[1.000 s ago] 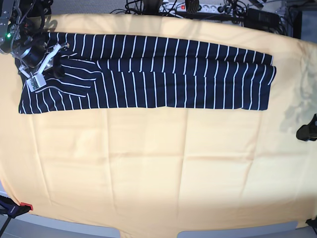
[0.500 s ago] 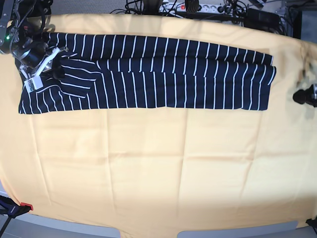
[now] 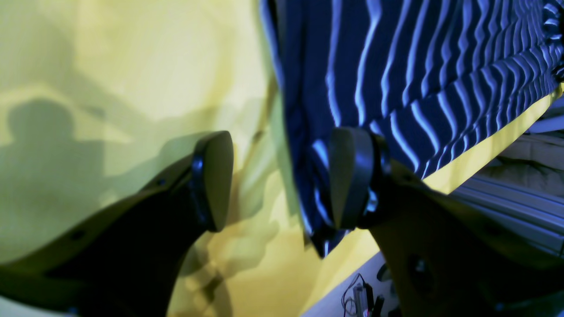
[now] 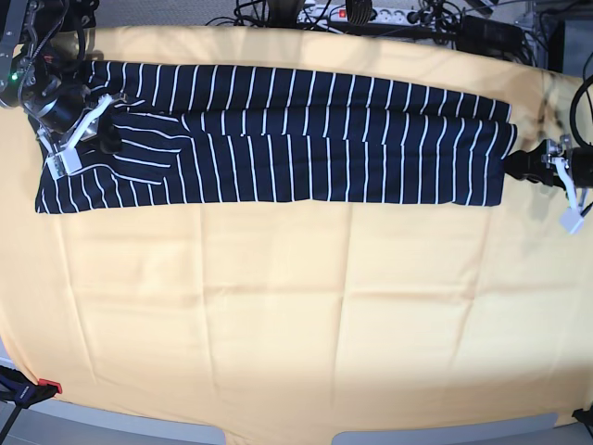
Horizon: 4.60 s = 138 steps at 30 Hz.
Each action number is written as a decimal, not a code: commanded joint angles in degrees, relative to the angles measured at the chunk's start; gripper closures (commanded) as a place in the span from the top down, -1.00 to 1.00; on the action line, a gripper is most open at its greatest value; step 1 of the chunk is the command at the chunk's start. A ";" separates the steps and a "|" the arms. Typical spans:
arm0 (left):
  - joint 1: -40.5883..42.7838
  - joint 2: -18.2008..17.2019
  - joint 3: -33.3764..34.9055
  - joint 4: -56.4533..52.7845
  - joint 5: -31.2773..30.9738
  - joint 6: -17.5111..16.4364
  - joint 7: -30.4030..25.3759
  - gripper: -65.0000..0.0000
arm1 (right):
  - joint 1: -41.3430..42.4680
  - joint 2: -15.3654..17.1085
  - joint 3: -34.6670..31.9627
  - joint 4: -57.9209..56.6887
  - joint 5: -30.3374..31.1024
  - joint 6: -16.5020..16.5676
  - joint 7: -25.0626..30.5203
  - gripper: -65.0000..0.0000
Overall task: Fold the T-shirt properly
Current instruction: 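Move the left gripper to the opposite shirt end and grasp it, then fold the grasped end over the strip toward the right gripper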
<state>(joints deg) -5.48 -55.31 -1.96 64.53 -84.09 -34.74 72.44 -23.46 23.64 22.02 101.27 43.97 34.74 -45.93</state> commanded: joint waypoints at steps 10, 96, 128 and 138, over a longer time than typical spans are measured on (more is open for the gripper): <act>3.04 3.17 -0.70 0.59 -0.91 0.92 0.46 0.11 | 0.28 0.96 0.48 0.68 0.57 0.00 -0.39 -1.00; 4.04 35.95 -2.95 28.55 -0.91 0.35 0.63 -1.00 | 1.25 0.81 0.48 6.25 1.22 3.19 -0.31 -0.53; 10.19 40.68 -5.88 28.15 33.88 -0.15 -16.48 -1.00 | 8.04 0.98 0.61 8.17 -11.65 -3.78 -4.96 0.19; 10.84 39.87 -4.48 27.98 35.65 -0.17 -17.40 -1.00 | 1.25 0.96 10.91 7.30 -9.29 -12.04 -8.61 0.19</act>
<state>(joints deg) 5.74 -14.74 -6.33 91.83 -48.38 -34.74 55.24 -22.61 23.49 32.56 107.96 34.81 22.87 -55.37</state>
